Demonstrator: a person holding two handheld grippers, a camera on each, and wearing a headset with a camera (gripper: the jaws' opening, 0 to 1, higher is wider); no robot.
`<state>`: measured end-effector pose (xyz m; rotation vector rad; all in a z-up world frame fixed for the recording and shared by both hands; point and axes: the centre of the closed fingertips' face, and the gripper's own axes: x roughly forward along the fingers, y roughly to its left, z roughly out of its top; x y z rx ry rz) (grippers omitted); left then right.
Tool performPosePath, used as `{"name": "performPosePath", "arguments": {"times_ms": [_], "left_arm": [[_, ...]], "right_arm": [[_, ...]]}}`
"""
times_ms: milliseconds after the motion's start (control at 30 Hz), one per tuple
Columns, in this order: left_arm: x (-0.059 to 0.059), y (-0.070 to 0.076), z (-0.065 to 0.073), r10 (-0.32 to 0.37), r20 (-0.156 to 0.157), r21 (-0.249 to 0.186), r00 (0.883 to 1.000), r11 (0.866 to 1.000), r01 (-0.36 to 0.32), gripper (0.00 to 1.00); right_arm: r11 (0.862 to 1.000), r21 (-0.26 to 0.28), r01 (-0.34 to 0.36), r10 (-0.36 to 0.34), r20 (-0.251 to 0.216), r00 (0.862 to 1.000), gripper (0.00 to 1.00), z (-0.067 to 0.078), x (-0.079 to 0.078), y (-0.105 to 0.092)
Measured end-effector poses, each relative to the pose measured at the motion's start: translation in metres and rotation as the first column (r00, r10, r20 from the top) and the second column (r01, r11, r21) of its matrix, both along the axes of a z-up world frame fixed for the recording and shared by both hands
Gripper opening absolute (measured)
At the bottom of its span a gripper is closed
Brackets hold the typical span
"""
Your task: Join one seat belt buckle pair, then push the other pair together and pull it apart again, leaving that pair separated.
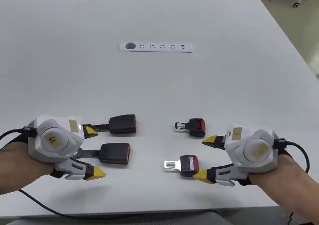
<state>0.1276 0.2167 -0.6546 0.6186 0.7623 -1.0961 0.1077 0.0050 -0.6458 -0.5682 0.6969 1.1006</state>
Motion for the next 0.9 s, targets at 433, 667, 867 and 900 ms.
{"name": "performPosePath", "arguments": {"times_ms": [433, 667, 867, 900], "left_arm": [[0.004, -0.02, -0.008, -0.108, -0.056, 0.014, 0.993, 0.994, 0.109, 0.44], [0.002, -0.027, -0.017, -0.155, -0.078, 0.03, 0.985, 0.987, 0.157, 0.41], [0.008, -0.024, -0.028, -0.185, -0.081, 0.064, 0.979, 0.98, 0.19, 0.38], [0.008, -0.024, -0.03, -0.196, -0.079, 0.07, 0.977, 0.977, 0.201, 0.39]], "right_arm": [[0.99, -0.033, -0.14, 0.139, -0.053, 0.989, 0.43, -0.022, -0.003, 0.015], [0.98, -0.059, -0.192, 0.188, -0.07, 0.98, 0.39, -0.033, -0.003, 0.017], [0.972, -0.072, -0.225, 0.218, -0.09, 0.972, 0.34, -0.04, -0.004, 0.02], [0.971, -0.076, -0.228, 0.221, -0.091, 0.971, 0.34, -0.042, -0.004, 0.02]]}}
